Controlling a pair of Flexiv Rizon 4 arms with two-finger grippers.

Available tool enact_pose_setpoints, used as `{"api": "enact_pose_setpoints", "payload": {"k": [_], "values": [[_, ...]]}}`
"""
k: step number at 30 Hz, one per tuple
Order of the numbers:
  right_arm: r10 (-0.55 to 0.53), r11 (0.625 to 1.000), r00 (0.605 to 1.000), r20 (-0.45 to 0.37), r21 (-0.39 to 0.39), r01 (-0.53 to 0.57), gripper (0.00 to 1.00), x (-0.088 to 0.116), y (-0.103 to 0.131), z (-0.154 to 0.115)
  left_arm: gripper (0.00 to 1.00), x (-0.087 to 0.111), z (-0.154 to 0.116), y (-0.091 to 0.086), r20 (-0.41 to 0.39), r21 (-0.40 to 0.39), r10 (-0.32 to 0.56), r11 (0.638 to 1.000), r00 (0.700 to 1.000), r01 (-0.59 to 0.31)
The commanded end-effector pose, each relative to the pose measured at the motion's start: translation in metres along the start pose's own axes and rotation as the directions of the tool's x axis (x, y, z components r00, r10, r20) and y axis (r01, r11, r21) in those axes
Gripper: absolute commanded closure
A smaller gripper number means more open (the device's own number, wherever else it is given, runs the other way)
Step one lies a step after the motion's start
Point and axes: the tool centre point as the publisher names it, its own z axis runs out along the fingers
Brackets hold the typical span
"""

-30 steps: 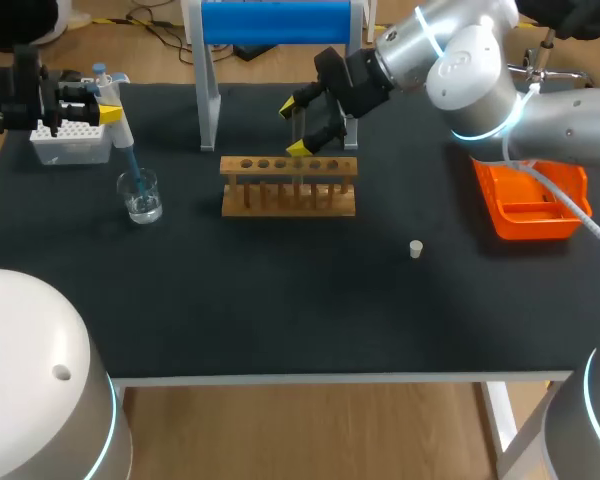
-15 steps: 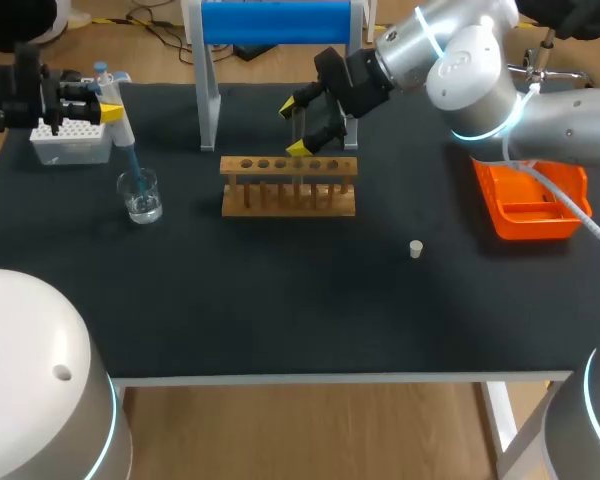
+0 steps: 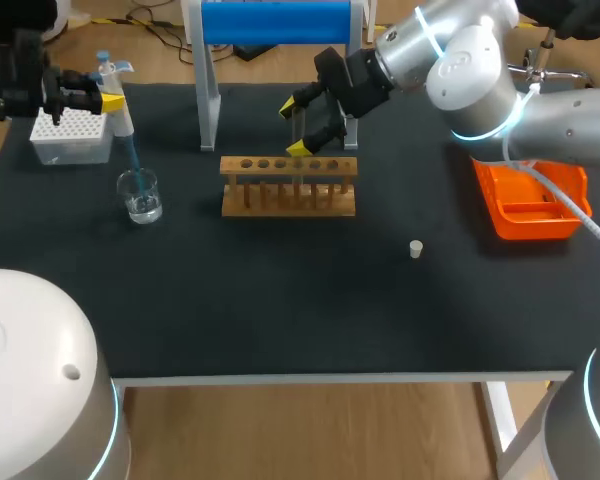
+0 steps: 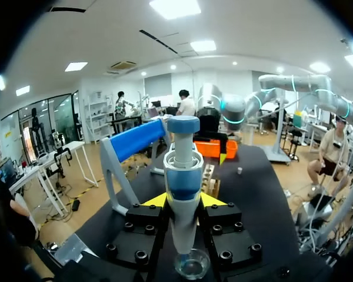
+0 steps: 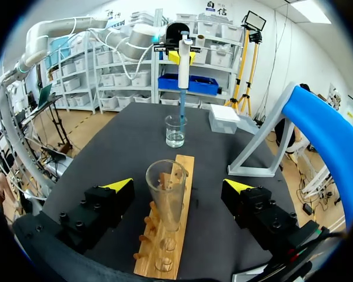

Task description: Invert the test tube, pick up the pipette, mount the tip to pipette, aspirate from beaker and dispense into the tube, eject the tip, return the pipette, and cap with the stopper.

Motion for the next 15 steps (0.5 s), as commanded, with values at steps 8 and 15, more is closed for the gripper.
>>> {"api": "enact_pose_setpoints", "payload": {"k": [8, 15], "values": [[0.001, 1.0, 1.0, -0.002, 0.004, -0.001, 0.0, 0.0, 0.001, -0.002, 1.0, 0.011, -0.001, -0.033, 0.024, -0.051, 0.019, 0.999, 1.0, -0.018], [0.001, 1.0, 1.0, -0.002, 0.004, -0.001, 0.0, 0.0, 0.001, -0.002, 1.0, 0.013, 0.002, -0.056, 0.029, -0.083, 0.031, 0.996, 0.999, -0.028]]}}
